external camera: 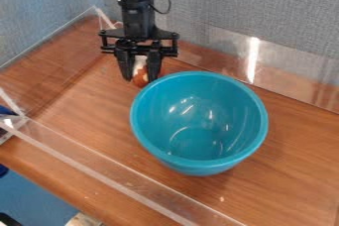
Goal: Put the mushroom in the blue bowl
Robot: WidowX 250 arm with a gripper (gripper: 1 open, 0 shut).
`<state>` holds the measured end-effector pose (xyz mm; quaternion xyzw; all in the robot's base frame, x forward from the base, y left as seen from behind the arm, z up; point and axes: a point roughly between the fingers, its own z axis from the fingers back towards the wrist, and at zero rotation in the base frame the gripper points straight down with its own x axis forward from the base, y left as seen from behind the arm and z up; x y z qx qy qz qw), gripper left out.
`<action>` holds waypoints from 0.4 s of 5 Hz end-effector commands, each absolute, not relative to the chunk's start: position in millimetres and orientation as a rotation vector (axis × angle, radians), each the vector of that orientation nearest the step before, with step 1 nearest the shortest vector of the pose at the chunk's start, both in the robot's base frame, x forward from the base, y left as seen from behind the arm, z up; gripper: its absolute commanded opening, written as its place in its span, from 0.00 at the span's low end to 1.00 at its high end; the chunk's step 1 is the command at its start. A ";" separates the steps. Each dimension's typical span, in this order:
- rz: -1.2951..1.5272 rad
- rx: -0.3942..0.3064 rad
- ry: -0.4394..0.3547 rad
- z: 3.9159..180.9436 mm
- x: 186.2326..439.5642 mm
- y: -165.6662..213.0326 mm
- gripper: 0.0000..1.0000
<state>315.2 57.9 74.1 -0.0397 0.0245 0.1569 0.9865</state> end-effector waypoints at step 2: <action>0.243 -0.084 -0.095 125.9 321.9 43.5 0.00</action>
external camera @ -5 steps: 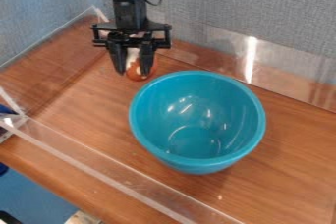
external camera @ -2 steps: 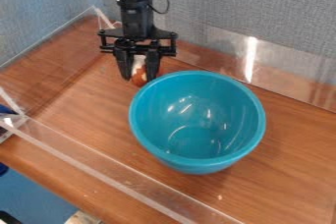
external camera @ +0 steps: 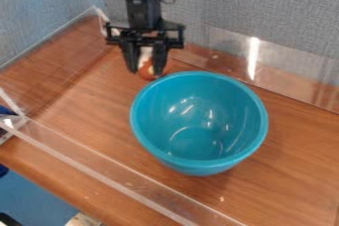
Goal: Put the mushroom in the blue bowl
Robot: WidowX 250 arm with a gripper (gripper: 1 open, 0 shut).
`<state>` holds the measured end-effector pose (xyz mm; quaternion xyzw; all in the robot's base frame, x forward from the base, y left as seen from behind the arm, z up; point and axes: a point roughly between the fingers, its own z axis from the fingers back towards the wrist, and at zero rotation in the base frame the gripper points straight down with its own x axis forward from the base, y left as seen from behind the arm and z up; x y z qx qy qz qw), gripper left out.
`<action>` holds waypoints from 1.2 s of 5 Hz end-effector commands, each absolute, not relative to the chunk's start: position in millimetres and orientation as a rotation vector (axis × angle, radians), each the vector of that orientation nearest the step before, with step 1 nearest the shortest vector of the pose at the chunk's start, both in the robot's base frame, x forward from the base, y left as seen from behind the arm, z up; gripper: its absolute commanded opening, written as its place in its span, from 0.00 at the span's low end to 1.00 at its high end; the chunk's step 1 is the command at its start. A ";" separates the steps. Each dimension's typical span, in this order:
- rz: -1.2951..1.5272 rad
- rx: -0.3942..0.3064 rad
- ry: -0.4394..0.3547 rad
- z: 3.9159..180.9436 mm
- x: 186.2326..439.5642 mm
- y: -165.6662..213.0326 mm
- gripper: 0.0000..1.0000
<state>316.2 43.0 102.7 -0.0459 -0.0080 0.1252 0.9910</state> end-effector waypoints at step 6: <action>-0.160 -0.121 -0.076 116.1 271.6 -60.4 0.00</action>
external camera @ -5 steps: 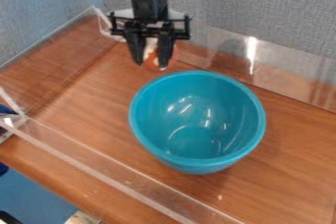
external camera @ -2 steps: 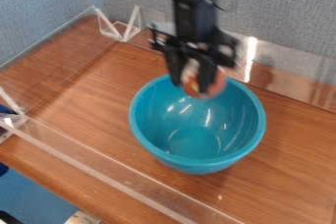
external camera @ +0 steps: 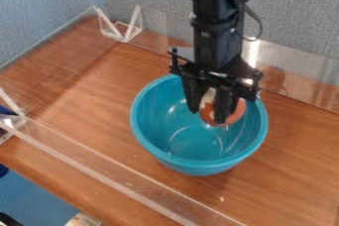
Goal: Put the mushroom in the blue bowl
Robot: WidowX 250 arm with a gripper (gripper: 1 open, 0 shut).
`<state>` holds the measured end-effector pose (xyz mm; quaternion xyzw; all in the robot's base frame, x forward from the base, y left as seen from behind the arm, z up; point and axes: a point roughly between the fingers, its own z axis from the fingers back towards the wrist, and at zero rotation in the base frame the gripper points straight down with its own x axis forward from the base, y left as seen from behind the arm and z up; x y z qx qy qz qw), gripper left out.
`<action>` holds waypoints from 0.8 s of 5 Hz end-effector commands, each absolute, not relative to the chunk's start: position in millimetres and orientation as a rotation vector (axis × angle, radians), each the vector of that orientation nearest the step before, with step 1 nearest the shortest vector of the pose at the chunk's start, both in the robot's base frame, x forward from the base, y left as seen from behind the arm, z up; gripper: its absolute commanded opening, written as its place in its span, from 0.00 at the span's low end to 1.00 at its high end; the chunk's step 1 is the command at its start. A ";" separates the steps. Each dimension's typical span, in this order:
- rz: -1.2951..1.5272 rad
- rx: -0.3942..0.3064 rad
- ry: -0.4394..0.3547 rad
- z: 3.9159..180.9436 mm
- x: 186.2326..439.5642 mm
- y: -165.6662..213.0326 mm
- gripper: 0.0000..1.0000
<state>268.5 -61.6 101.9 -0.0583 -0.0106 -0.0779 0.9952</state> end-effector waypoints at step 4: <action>-0.134 -0.130 -0.096 124.3 271.8 -50.7 1.00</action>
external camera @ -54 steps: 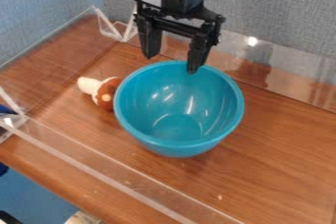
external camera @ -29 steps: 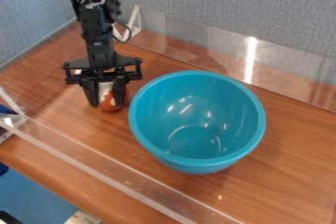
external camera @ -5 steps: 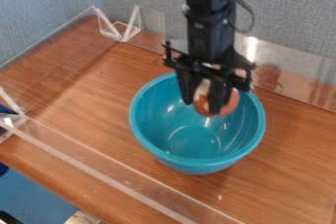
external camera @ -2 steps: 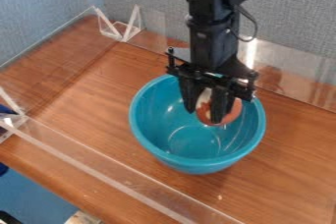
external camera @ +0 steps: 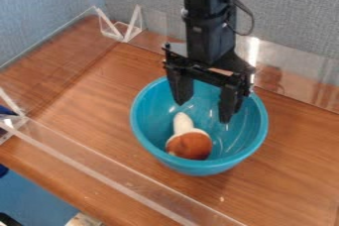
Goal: Put the mushroom in the blue bowl
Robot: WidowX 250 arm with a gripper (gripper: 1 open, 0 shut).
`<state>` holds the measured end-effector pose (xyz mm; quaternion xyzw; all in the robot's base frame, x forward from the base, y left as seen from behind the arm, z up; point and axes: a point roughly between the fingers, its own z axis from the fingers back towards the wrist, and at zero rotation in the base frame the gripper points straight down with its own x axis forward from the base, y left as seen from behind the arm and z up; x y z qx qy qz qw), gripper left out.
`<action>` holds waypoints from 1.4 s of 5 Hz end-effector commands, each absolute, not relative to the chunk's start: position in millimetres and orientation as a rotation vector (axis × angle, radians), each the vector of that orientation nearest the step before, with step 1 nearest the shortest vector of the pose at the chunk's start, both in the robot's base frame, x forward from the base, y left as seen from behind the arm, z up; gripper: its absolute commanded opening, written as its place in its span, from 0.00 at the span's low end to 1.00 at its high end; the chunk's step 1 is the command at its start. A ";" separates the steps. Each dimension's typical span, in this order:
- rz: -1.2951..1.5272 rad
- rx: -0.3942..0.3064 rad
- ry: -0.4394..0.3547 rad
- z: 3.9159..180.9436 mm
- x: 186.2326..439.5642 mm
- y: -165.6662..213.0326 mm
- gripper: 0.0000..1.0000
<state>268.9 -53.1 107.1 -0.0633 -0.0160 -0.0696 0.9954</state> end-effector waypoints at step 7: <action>-0.065 -0.102 -0.041 109.9 266.0 -45.6 1.00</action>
